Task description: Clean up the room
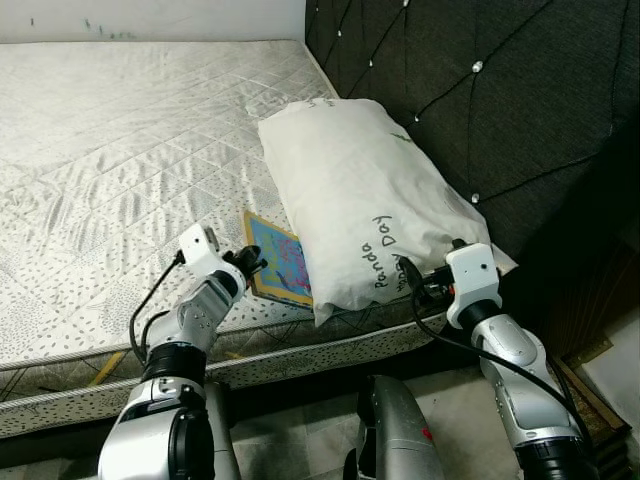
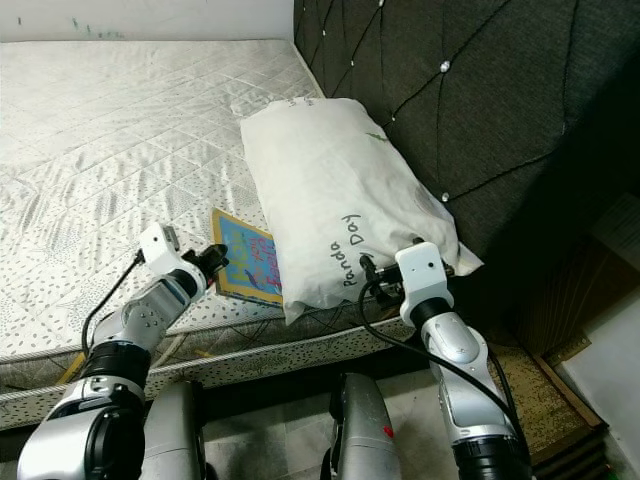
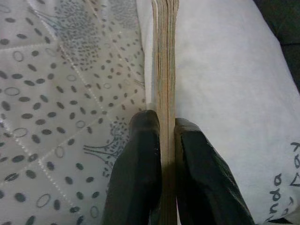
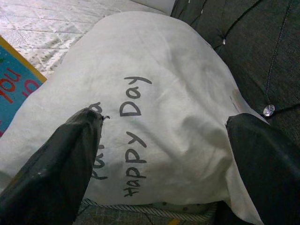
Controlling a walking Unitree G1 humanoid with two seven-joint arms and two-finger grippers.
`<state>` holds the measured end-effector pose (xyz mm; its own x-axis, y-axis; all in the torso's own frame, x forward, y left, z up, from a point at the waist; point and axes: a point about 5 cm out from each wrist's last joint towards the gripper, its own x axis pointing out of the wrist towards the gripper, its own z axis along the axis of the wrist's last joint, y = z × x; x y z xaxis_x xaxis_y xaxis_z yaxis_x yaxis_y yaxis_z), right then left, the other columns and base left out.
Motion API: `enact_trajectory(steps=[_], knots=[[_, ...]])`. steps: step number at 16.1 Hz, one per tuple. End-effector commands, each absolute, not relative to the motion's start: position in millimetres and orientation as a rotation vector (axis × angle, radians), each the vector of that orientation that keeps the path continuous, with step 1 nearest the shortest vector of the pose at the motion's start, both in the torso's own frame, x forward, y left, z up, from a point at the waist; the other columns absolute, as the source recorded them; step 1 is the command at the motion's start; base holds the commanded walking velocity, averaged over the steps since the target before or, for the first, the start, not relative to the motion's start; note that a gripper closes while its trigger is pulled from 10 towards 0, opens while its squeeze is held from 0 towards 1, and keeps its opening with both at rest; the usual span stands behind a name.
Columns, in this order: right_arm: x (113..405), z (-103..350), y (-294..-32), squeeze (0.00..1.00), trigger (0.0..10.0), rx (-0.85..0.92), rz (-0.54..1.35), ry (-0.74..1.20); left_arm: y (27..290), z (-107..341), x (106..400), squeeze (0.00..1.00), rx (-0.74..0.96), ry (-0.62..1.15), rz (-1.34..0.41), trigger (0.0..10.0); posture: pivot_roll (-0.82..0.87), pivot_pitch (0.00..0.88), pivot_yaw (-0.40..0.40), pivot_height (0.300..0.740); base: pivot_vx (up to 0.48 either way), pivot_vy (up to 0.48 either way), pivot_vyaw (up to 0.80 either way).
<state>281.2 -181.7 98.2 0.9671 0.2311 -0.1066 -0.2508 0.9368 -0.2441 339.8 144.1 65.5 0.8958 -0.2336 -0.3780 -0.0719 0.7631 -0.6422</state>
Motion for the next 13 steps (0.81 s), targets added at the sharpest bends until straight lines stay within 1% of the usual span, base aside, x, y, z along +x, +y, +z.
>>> enact_trajectory(steps=[1, 5, 6, 7, 8, 9, 12, 13], knots=[[284.6, 102.1, -181.7, 0.00, 10.0, -0.266, 0.247, 0.060, 139.1, 56.7, 333.6, 0.00, -0.714, 0.521, -0.108, 10.0, -0.14, 0.000, -0.063, 0.582, 0.000, 0.000, 0.00], [286.3, 102.4, -180.0, 0.00, 10.0, -0.265, 0.251, 0.058, 159.1, 43.0, 326.4, 0.00, -0.699, 0.560, -0.054, 10.0, -0.14, 0.000, -0.068, 0.582, 0.000, 0.000, 0.00], [286.5, 102.6, -180.2, 0.00, 10.0, -0.266, 0.251, 0.057, 164.4, 43.0, 327.5, 0.46, -0.690, 0.559, -0.047, 10.0, -0.14, 0.000, -0.068, 0.582, 0.000, 0.000, 0.00], [286.4, 102.7, -181.1, 0.00, 10.0, -0.269, 0.249, 0.057, 171.6, 44.4, 329.5, 1.00, -0.682, 0.552, -0.038, 10.0, -0.14, 0.000, -0.068, 0.582, 0.000, 0.000, 0.00], [286.3, 102.7, -181.7, 0.00, 10.0, -0.270, 0.248, 0.057, 174.8, 45.6, 330.6, 1.00, -0.675, 0.544, -0.037, 10.0, -0.14, 0.000, -0.068, 0.582, 0.000, 0.000, 0.00], [286.1, 102.7, -182.7, 0.00, 10.0, -0.273, 0.245, 0.058, 189.0, 48.7, 334.3, 1.00, -0.622, 0.524, 0.009, 10.0, -0.14, 0.000, -0.070, 0.582, 0.000, 0.000, 0.00], [285.8, 103.2, -181.8, 0.00, 10.0, -0.276, 0.248, 0.056, 212.2, 59.4, 341.5, 1.00, -0.595, 0.473, 0.093, 10.0, -0.14, 0.000, -0.070, 0.582, 0.000, 0.000, 0.00], [285.7, 103.0, -183.1, 0.00, 10.0, -0.278, 0.245, 0.057, 225.6, 66.4, 345.0, 1.00, -0.570, 0.442, 0.134, 10.0, -0.15, 0.000, -0.070, 0.582, 0.000, 0.000, 0.00]])
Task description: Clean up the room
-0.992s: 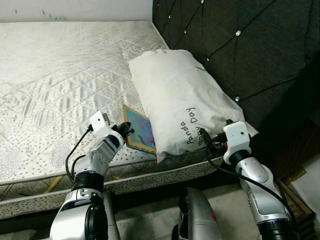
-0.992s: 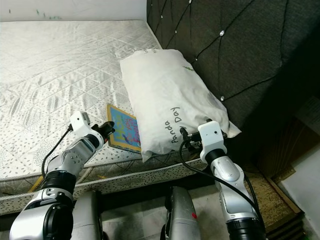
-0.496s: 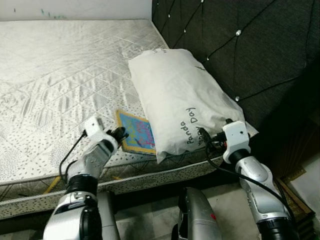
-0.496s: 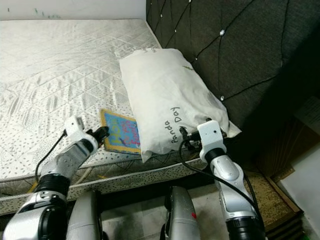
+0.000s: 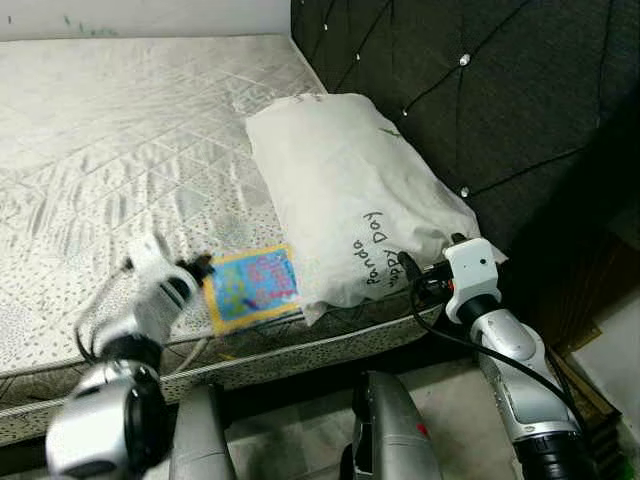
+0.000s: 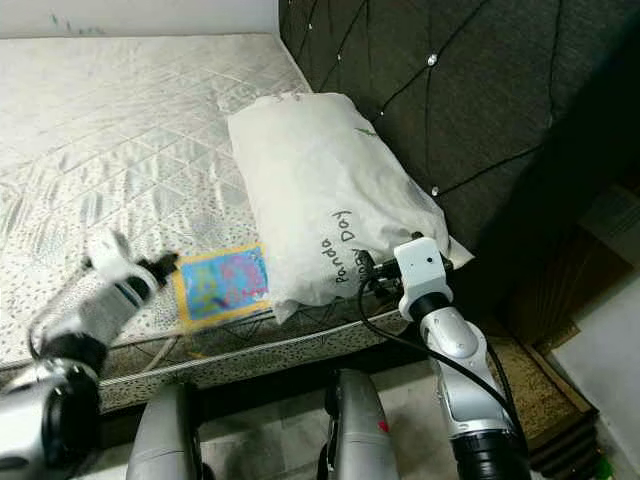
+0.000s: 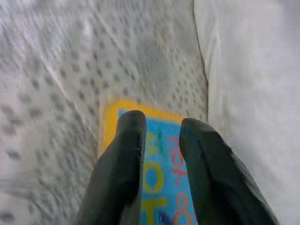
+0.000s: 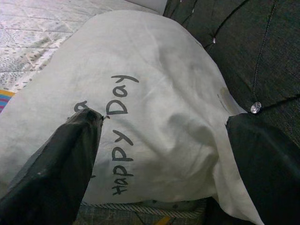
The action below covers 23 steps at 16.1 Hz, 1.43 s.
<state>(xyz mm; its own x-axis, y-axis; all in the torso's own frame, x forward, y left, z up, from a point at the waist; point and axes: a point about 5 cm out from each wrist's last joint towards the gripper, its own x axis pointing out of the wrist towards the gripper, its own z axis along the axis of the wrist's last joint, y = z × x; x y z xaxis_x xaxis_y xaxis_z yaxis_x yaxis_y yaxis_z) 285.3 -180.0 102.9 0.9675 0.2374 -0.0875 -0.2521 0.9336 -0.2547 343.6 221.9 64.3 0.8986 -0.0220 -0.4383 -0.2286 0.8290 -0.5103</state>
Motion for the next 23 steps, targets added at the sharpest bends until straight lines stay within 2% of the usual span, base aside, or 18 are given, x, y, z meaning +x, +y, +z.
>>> enact_trajectory(steps=[1, 4, 6, 7, 8, 12, 16, 18, 20, 23], knots=[[285.6, 103.0, -183.8, 0.00, 10.0, -0.280, 0.244, 0.057, 231.4, 68.8, 345.7, 1.00, -0.553, 0.433, 0.152, 10.0, -0.15, 0.000, -0.070, 0.582, 0.000, 0.000, 0.00], [285.8, 103.1, -184.1, 0.00, 10.0, -0.282, 0.243, 0.056, 235.0, 70.9, 346.9, 1.00, -0.477, 0.427, 0.158, 10.0, -0.15, 0.000, -0.071, 0.582, 0.000, 0.000, 0.00], [286.0, 102.6, -184.3, 0.00, 10.0, -0.281, 0.243, 0.057, 223.0, 72.4, 349.4, 1.00, -0.383, 0.399, 0.126, 10.0, -0.14, 0.000, -0.071, 0.582, 0.000, 0.000, 0.00], [287.4, 102.1, -181.5, 0.00, 10.0, -0.276, 0.245, 0.056, 188.1, 71.0, 351.1, 1.00, -0.377, 0.379, 0.004, 10.0, -0.13, 0.000, -0.072, 0.582, 0.000, 0.000, 0.00], [287.8, 102.1, -180.4, 0.00, 10.0, -0.274, 0.247, 0.056, 178.0, 70.3, 350.7, 1.00, -0.376, 0.377, -0.031, 10.0, -0.13, 0.000, -0.072, 0.582, 0.000, 0.000, 0.00], [290.7, 104.2, -172.2, 0.00, 10.0, -0.264, 0.265, 0.042, 102.3, 44.7, 329.9, 1.00, -0.305, 0.481, -0.296, 10.0, -0.12, 0.000, -0.065, 0.582, 0.000, 0.000, 0.00], [287.6, 104.6, -169.4, 0.00, 10.0, -0.263, 0.276, 0.040, 73.4, 36.9, 308.2, 1.00, -0.213, 0.530, -0.420, 10.0, -0.12, 0.000, -0.055, 0.582, 0.000, 0.000, 0.00], [286.4, 108.2, -163.7, 0.00, 10.0, -0.236, 0.315, 0.043, 78.8, 39.0, 304.3, 1.00, -0.195, 0.513, -0.355, 10.0, -0.12, 0.000, -0.051, 0.582, 0.000, 0.000, 0.00], [287.1, 115.3, -151.4, 0.00, 10.0, -0.165, 0.363, 0.056, 102.5, 45.6, 292.1, 1.00, -0.179, 0.457, -0.176, 10.0, -0.10, 0.000, -0.058, 0.582, 0.000, 0.000, 0.00], [280.6, 109.7, -139.1, 0.00, 10.0, -0.117, 0.407, 0.081, 117.6, 47.9, 277.4, 1.00, -0.186, 0.438, -0.102, 10.0, -0.08, 0.000, -0.062, 0.582, 0.000, 0.000, 0.00]])
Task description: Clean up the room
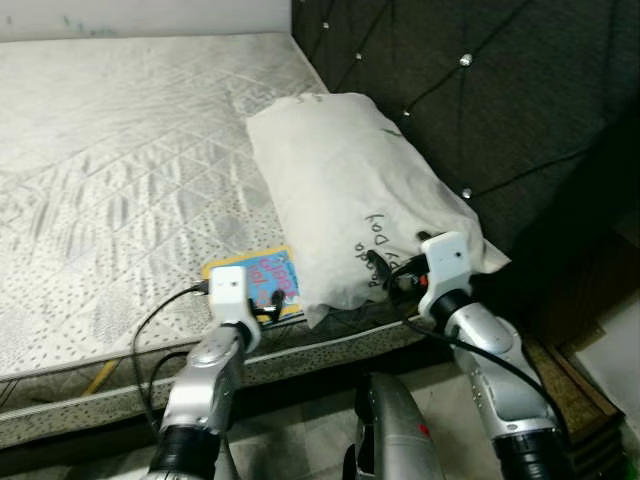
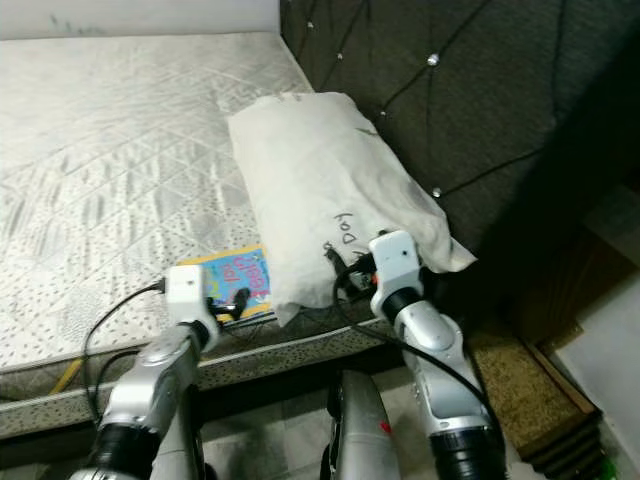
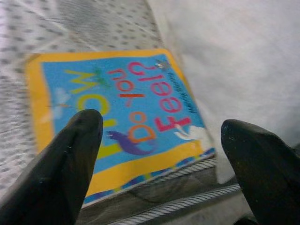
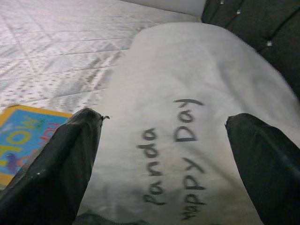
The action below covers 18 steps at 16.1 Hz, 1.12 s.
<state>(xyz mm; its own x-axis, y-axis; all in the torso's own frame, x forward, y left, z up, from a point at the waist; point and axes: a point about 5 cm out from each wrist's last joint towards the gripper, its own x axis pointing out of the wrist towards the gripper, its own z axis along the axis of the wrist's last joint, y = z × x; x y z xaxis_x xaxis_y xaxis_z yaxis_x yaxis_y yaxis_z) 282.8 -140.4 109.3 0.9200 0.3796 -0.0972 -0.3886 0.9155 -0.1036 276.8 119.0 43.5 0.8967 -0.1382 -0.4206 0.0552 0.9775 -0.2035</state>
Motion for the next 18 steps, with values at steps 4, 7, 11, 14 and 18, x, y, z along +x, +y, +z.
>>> enact_trajectory(steps=[4, 7, 11, 14, 18], knots=[[276.5, 107.3, -138.5, 0.00, 10.0, -0.091, 0.407, 0.098, 120.6, 55.5, 269.9, 1.00, -0.201, 0.447, -0.047, 10.0, -0.07, 0.002, -0.058, 0.548, 0.000, 0.000, 0.00], [278.5, 106.4, -142.7, 0.00, 10.0, -0.110, 0.385, 0.113, 111.3, 57.6, 269.8, 0.96, -0.231, 0.490, -0.056, 10.0, -0.08, 0.006, -0.049, 0.528, 0.000, 0.000, 0.00], [276.7, 108.1, -136.4, 0.00, 10.0, -0.116, 0.420, 0.101, 106.7, 46.4, 270.6, 0.00, -0.245, 0.571, -0.081, 10.0, -0.09, 0.000, -0.050, 0.523, 0.000, 0.000, 0.00], [279.3, 109.5, -137.3, 0.00, 10.0, -0.113, 0.414, 0.100, 106.5, 45.0, 272.5, 0.00, -0.248, 0.586, -0.065, 10.0, -0.09, 0.000, -0.053, 0.504, 0.000, 0.000, 0.00], [279.9, 109.9, -136.9, 0.00, 10.0, -0.117, 0.416, 0.096, 114.0, 37.7, 276.8, 0.00, -0.325, 0.617, -0.010, 10.0, -0.09, 0.000, -0.054, 0.504, 0.000, 0.000, 0.00]])
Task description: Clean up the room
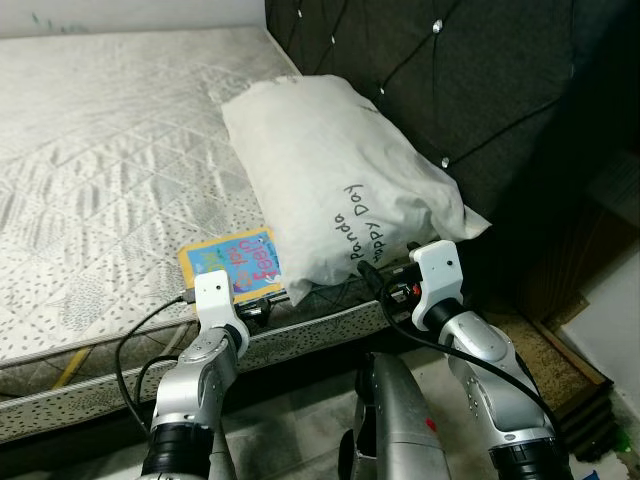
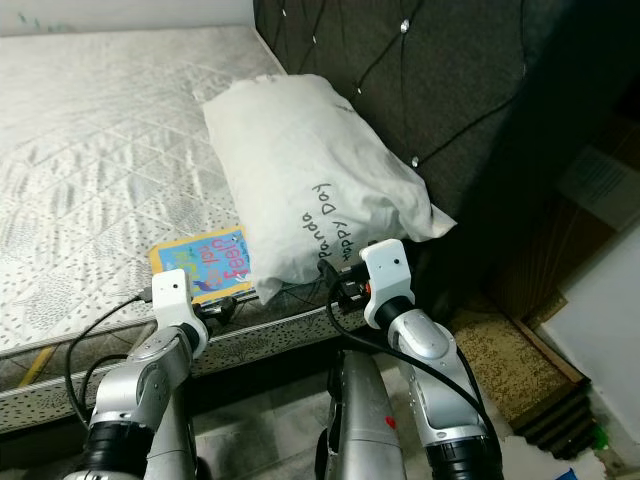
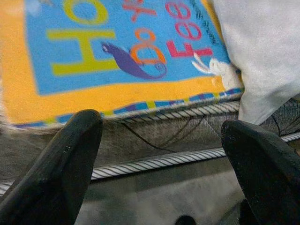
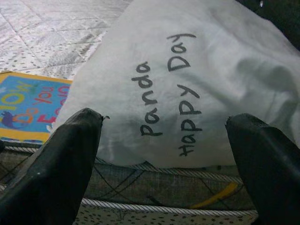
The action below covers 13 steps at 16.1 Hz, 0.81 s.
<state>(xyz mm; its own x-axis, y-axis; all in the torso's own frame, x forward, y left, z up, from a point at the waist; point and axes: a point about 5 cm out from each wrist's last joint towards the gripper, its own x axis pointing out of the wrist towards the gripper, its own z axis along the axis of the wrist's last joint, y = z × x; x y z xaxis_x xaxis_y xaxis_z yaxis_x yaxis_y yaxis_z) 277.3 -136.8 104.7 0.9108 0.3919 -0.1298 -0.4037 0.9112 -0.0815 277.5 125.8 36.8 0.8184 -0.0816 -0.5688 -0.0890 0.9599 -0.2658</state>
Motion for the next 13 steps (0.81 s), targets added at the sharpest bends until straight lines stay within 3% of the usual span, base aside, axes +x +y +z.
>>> enact_trajectory(steps=[1, 13], knots=[[280.3, 110.5, -136.2, 0.00, 10.0, -0.117, 0.415, 0.092, 114.6, 34.9, 280.7, 0.00, -0.326, 0.627, -0.014, 10.0, -0.09, 0.000, -0.052, 0.504, 0.000, 0.000, 0.00], [280.4, 107.5, -140.2, 0.00, 10.0, -0.131, 0.398, 0.099, 131.2, 29.0, 282.4, 0.00, -0.319, 0.629, 0.023, 10.0, -0.09, 0.000, -0.046, 0.504, 0.000, 0.000, 0.00]])
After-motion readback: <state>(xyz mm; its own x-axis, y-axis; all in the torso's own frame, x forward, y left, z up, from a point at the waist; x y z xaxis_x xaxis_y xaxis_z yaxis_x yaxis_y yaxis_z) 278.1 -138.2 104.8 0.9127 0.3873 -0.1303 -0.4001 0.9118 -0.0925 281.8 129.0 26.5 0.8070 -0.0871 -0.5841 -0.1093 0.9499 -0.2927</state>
